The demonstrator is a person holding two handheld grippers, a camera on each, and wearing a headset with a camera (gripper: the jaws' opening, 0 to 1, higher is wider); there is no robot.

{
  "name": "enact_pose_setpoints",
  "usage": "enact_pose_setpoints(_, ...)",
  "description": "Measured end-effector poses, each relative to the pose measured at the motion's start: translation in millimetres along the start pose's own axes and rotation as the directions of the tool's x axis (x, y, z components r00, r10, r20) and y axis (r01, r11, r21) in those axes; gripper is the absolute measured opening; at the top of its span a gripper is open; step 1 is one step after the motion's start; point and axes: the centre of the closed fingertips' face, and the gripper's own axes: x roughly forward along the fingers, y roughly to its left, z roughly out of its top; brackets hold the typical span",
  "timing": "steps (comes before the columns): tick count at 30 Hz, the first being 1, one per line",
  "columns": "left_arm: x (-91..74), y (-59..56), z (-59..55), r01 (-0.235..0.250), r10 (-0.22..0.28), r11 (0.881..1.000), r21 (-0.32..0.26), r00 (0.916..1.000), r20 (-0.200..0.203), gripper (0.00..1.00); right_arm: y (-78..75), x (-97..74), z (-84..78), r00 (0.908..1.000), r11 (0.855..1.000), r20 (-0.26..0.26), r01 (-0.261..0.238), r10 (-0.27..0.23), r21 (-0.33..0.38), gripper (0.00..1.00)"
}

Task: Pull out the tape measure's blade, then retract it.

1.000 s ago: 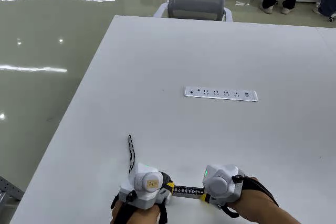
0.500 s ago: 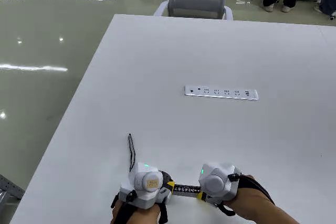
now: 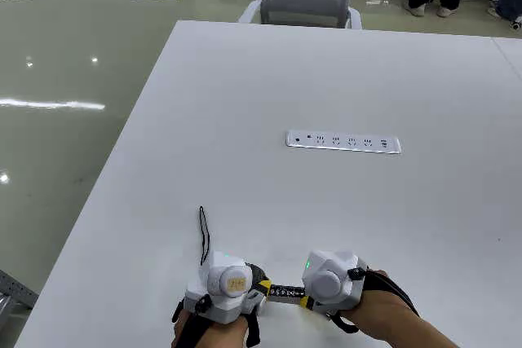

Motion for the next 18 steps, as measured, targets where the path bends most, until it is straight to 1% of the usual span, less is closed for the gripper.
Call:
enact_pose_setpoints(8,-0.1,-0.1,-0.2,0.001,-0.001,1.0,0.001,1.0,-0.003,0.53,-0.1,4.0,4.7,1.0,1.0,0.0,-0.002,0.002,-0.01,0.11)
enact_pose_setpoints(12,-0.3,-0.2,-0.2,0.001,-0.001,1.0,0.001,1.0,-0.003,0.53,0.7,5.1,6.8,1.0,1.0,0.004,-0.005,0.005,-0.003,0.11)
enact_pose_setpoints(18,-0.8,-0.3,-0.4,0.002,-0.002,1.0,0.0,1.0,-0.005,0.53,2.7,8.0,11.7,0.9997,1.0,0.02,-0.012,0.012,0.005,0.12)
